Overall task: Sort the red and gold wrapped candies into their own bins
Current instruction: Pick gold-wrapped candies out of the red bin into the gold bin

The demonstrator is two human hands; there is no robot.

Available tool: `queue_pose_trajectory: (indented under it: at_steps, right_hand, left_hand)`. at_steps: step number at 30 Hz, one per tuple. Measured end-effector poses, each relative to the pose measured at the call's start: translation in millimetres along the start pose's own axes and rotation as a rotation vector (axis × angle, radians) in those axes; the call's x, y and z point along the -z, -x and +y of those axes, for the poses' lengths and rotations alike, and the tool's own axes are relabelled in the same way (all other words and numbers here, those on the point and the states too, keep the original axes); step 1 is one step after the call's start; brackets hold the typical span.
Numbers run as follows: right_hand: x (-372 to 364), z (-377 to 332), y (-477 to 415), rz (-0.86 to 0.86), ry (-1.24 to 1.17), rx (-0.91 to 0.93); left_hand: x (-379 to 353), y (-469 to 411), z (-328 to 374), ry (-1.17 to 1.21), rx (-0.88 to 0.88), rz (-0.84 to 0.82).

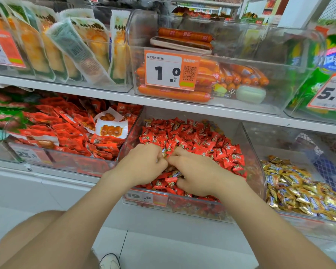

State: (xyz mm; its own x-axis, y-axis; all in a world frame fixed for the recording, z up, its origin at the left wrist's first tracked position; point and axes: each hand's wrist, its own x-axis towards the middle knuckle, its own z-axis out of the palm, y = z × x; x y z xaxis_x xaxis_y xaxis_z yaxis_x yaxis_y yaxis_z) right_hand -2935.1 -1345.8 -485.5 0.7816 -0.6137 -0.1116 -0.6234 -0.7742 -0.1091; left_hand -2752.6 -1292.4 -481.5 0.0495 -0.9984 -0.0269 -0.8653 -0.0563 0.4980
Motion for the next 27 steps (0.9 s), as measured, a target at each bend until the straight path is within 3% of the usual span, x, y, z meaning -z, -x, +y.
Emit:
queue_pose_trajectory:
  at_steps: [9,16,20,22,27]
  right_hand:
    - [-3,6,-6,0.155,0.035,-0.109]
    - [14,30,16,0.334,-0.323,-0.190]
    - [20,42,30,0.416,-0.625,-0.317]
    - [21,42,35,0.427,-0.814,-0.380]
    - [23,33,49,0.379,-0.936,-0.433]
  left_hand:
    - [-5,-3,-14,0.098,-0.042,0.055]
    - [-10,-6,-14,0.160,0.002,0.130]
    - [-19,-14,-10,-0.055,0.064,0.023]
    - [-22,-15,-5,-0.113,0.039,-0.033]
    - [-17,-13,4,-0.002,-0.032,-0.050]
